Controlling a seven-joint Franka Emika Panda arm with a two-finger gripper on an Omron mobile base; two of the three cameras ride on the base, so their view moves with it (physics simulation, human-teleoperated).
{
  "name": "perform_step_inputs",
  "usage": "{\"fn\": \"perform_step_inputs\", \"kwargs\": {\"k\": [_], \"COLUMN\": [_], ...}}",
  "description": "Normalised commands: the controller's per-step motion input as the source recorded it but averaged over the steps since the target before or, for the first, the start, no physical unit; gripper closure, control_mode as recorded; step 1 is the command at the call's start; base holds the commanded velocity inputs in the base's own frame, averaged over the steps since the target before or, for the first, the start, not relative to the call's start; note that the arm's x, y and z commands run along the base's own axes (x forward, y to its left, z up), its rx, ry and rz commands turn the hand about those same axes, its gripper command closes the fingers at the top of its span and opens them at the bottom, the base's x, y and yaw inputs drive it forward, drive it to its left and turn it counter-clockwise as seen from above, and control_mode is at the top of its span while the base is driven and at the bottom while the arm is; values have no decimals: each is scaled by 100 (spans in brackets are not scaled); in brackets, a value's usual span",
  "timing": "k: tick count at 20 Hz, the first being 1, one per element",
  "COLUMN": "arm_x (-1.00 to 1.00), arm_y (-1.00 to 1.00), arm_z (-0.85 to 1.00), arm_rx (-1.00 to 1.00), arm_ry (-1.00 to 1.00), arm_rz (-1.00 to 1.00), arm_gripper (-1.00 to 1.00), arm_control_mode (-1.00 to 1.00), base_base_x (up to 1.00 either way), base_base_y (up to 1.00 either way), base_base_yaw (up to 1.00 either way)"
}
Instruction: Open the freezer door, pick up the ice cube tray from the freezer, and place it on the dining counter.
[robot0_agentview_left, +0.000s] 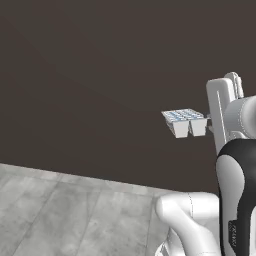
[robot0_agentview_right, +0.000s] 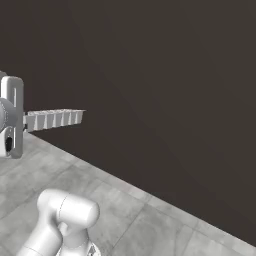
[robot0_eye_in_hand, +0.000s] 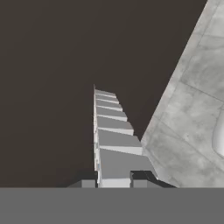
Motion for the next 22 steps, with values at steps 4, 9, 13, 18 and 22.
{"fn": "perform_step_inputs", "kwargs": {"k": [4, 9, 13, 18, 22], "arm_x": [0, 0, 0, 0, 0], "arm_y": [0, 0, 0, 0, 0], "arm_z": [0, 0, 0, 0, 0], "arm_rx": [0, 0, 0, 0, 0], "arm_ry": [0, 0, 0, 0, 0], "arm_rz": [0, 0, 0, 0, 0], "arm_gripper": [100, 100, 100, 100, 100], "arm_control_mode": [100, 100, 100, 100, 100], "base_base_x": [0, 5, 7, 9, 12], "base_base_y": [0, 0, 0, 0, 0], "base_base_yaw": [99, 97, 96, 95, 93]}}
